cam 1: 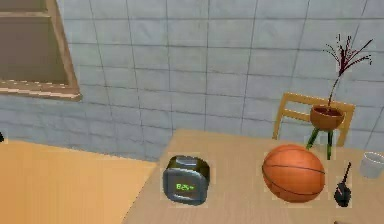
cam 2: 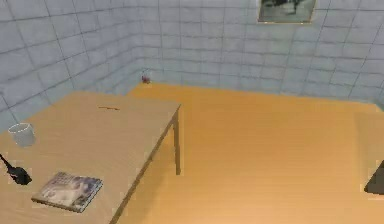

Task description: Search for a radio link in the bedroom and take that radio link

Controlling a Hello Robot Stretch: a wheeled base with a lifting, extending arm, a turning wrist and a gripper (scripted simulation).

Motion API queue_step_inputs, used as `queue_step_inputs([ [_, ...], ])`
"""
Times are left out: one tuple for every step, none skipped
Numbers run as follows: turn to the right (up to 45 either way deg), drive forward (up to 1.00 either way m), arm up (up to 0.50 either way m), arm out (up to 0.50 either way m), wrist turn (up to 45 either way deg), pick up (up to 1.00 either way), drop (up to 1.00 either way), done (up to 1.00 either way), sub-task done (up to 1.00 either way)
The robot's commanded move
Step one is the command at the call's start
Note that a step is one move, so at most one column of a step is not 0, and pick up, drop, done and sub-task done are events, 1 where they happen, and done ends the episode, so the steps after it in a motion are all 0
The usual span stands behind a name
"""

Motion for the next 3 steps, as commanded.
queue_step_inputs([
  [45.0, 0.00, 0.00, 0.00, 0.0, 0.00, 0.00, 0.00, 0.00],
  [45.0, 0.00, 0.00, 0.00, 0.0, 0.00, 0.00, 0.00, 0.00],
  [3.0, 0.00, 0.00, 0.00, 0.0, 0.00, 0.00, 0.00, 0.00],
])
